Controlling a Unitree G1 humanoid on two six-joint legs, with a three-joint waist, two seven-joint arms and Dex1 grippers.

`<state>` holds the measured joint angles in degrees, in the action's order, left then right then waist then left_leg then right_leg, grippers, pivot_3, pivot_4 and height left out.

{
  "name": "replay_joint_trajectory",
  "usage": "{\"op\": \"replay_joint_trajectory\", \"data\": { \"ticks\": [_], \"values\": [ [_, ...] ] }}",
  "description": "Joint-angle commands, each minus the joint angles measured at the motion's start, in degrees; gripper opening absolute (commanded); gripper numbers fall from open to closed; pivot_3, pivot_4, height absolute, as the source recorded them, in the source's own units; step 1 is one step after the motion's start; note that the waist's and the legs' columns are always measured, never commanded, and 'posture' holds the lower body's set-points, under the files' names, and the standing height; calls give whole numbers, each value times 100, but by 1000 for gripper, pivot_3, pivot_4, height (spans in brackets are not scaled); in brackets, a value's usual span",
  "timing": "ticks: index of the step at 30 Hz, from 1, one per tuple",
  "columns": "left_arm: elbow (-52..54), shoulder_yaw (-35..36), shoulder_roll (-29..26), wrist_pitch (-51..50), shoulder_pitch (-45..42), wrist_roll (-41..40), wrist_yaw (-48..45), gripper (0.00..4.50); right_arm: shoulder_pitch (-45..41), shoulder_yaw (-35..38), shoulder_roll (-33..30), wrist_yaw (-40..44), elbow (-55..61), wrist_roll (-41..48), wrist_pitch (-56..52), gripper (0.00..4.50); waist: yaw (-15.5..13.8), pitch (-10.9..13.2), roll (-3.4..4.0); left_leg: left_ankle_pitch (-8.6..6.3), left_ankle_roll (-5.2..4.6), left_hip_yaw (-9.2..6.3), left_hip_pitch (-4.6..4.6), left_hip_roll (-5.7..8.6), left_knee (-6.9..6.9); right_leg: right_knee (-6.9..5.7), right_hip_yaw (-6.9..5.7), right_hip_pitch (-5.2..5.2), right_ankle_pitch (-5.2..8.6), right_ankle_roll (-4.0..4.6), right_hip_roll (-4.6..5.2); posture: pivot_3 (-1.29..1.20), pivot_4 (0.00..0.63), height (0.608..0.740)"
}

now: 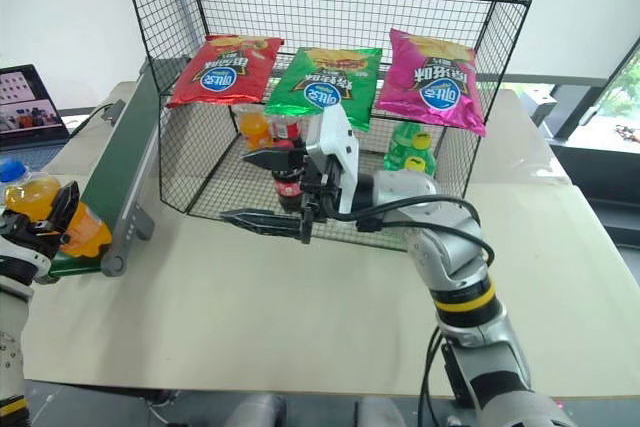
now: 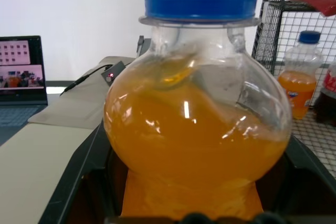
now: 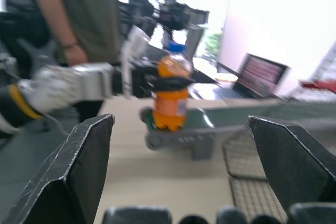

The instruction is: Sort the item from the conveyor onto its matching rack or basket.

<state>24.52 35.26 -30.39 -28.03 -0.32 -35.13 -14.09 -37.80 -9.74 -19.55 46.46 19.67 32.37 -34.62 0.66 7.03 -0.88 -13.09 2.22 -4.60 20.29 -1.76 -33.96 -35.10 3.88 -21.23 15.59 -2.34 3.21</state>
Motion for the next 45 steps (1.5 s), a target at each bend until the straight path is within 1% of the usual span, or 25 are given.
{"op": "replay_joint_trajectory", "data": {
  "ticks": [1,2,4,5,7,9,12,19,21,27,29,30,31,34,37,43,45],
  "values": [
    [1094,-462,75,-497,-235,-423,412,2569,398,93,-140,-552,415,-311,-100,4500,1,0,-1,0,0,0,0,0,1,0,0,1,0,0,0,0,150,738],
    [1164,-541,97,-603,-267,-458,491,2569,472,58,-158,-633,453,-367,-119,4500,7,-1,-1,0,0,0,0,0,3,2,1,2,0,0,0,0,150,738],
    [1138,-1221,344,-703,-673,-189,759,2569,651,14,-8,-1039,474,-519,-186,4500,20,3,6,0,0,1,-2,0,2,1,2,0,0,0,-2,0,150,738],
    [1097,-1427,413,-718,-818,-78,838,2569,694,-15,50,-1161,480,-572,-205,4500,21,6,10,0,0,2,-2,2,2,-2,3,1,0,0,-2,0,150,738],
    [781,-1765,618,-677,-1217,175,1018,2569,766,-137,126,-1375,455,-838,-90,4500,45,6,11,2,0,0,-1,-2,0,-5,4,-2,-1,2,-11,0,150,738],
    [205,-2151,767,-380,-1662,566,972,2569,803,-207,225,-1546,405,-1005,-54,4500,43,6,10,2,0,-1,-4,-4,0,-5,5,-1,-1,2,-15,0,150,738],
    [-1213,-2716,1029,525,-2377,1274,671,2569,889,-273,325,-1782,319,-1260,0,4500,36,5,12,2,0,0,-4,-1,0,-2,5,0,-1,2,-15,0,150,738],
    [-3859,-2780,1308,2357,-3294,2054,327,2569,984,-519,502,-2135,149,-1779,100,4500,40,6,11,2,-1,1,3,3,1,8,5,-3,-1,1,-13,0,150,738],
    [-4330,-2766,1334,2740,-3454,2195,296,2569,987,-532,583,-2223,105,-1879,123,4500,39,6,10,2,-2,0,3,3,2,7,4,-5,-1,1,-13,0,150,738],
    [-5918,-2632,1475,3674,-4151,2279,127,2569,958,-582,823,-2327,-15,-2076,233,4500,5,8,7,2,-1,0,6,6,-1,5,2,-3,-2,-3,-10,0,150,738],
    [-6259,-2607,1493,3891,-4271,2325,94,3595,939,-543,836,-2328,-35,-2100,237,4500,7,8,8,3,-1,0,7,8,-2,4,2,-2,-2,-5,-9,0,150,738],
    [-6372,-2580,1505,3965,-4296,2320,79,3877,931,-523,833,-2328,-43,-2108,240,4500,14,8,8,2,-1,0,6,7,-2,4,2,-2,-2,-6,-9,0,150,738],
    [-6450,-2548,1519,4011,-4294,2304,71,4413,920,-495,824,-2322,-55,-2110,245,4500,19,8,8,2,-1,0,6,7,-1,3,2,-2,-2,-6,-9,0,150,738],
    [-6494,-2497,1550,4107,-4217,2286,19,4463,923,-444,815,-2314,-55,-2119,253,4500,30,7,8,2,-1,0,2,6,0,-1,2,-2,-2,-6,-10,0,150,738],
    [-6247,-2489,1567,4084,-4027,2292,-15,4463,929,-402,803,-2290,-75,-2116,264,4500,37,7,9,2,-1,0,2,6,0,-2,2,-2,-2,-6,-10,0,150,738],
    [-4563,-2506,1611,3270,-3013,2157,33,4463,1105,-374,732,-2219,-96,-2085,311,4500,37,7,10,2,-1,-1,0,5,1,-8,2,-1,-2,-5,-9,0,150,738],
    [-4172,-2490,1612,3011,-2796,2150,95,4463,1130,-361,717,-2208,-101,-2076,325,4500,27,7,10,2,-1,-1,0,5,-1,-9,3,-1,-2,-5,-9,0,150,738]
  ]
}}
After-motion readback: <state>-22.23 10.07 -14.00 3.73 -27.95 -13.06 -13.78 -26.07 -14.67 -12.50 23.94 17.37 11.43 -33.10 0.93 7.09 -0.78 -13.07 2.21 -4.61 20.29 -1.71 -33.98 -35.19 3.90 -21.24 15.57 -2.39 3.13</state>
